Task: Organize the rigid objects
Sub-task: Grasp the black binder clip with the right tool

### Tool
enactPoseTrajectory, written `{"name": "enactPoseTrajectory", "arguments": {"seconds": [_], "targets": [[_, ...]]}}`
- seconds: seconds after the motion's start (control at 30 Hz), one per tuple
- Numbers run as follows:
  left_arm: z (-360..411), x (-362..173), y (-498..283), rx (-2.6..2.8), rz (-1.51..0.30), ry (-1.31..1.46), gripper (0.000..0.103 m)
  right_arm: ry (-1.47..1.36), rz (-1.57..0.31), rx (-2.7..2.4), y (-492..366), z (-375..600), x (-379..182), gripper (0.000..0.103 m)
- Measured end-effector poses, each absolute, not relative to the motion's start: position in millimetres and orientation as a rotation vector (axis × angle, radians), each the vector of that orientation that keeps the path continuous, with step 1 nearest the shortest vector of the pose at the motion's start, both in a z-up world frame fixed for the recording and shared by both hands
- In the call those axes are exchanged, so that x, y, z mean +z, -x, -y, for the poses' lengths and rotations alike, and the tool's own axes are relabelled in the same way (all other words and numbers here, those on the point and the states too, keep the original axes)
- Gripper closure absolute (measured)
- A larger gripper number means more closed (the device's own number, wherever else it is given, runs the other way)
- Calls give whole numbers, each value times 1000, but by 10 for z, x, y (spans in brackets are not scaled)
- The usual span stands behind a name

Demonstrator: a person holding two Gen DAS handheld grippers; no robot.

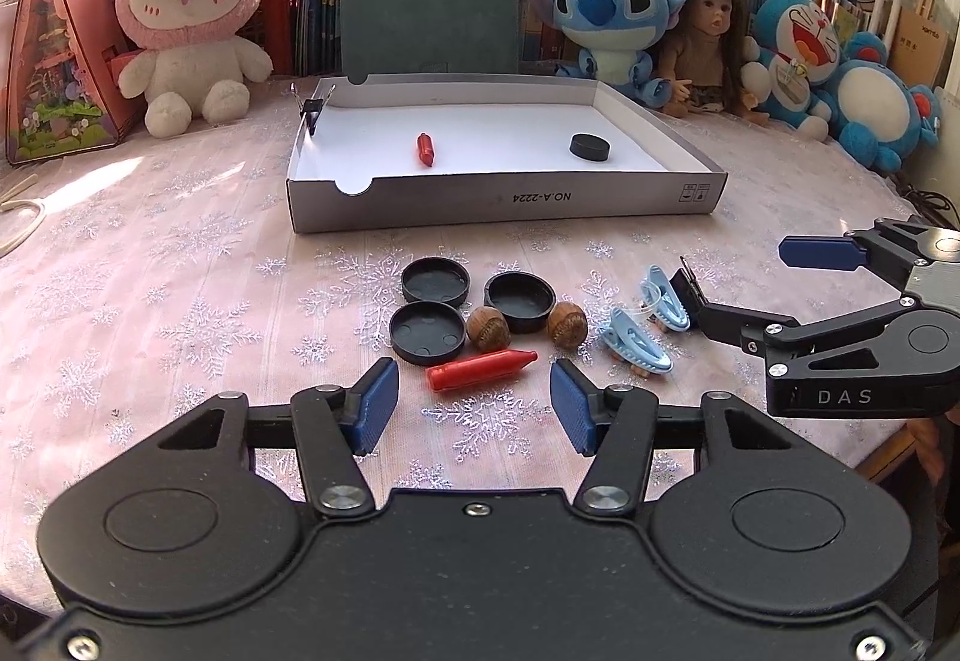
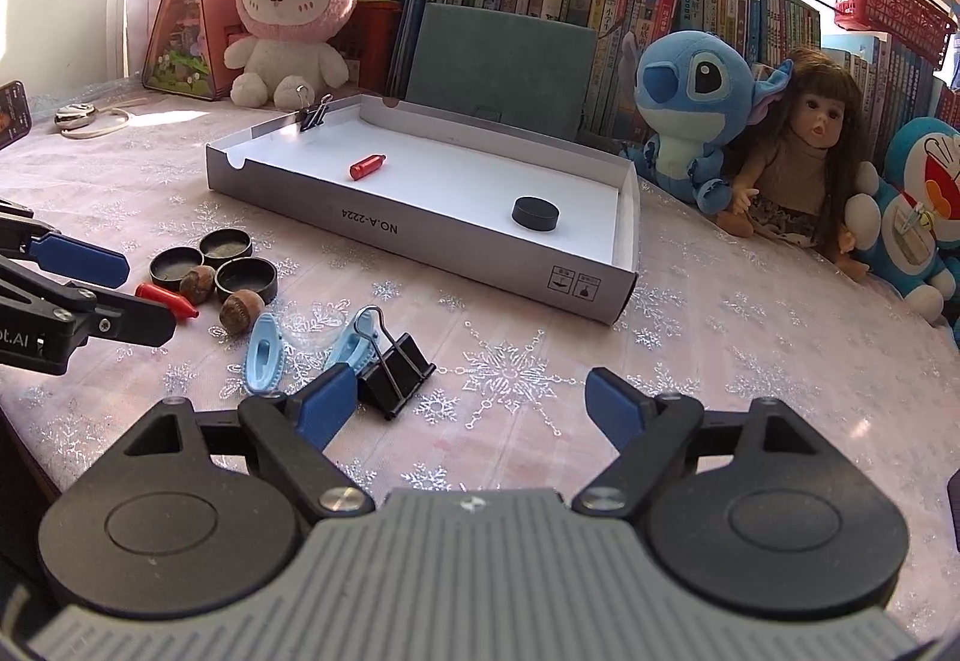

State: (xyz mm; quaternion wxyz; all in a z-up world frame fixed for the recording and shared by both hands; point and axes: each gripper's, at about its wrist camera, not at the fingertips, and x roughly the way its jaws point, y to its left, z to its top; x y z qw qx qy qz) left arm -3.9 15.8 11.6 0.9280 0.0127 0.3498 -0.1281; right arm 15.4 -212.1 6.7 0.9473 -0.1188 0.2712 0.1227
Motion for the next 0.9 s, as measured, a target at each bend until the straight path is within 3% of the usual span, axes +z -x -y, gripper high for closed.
{"name": "enactPoseTrajectory", "arguments": {"seconds": [0.2,0.3,0.47,0.9], "targets": [[-164,86,17,-251,-725,-16,49,225,-574,260,-178,2122,30,14],[-139,70,5,-246,-718,-11,58,232,-580,275,-187,2071,13,20],[-89,47,-14,-244,-709,-23,60,253,-572,292,-188,2000,10,26],[-161,32,-22,-213,-705,-36,59,227,-581,211,-255,2188,24,26]]}}
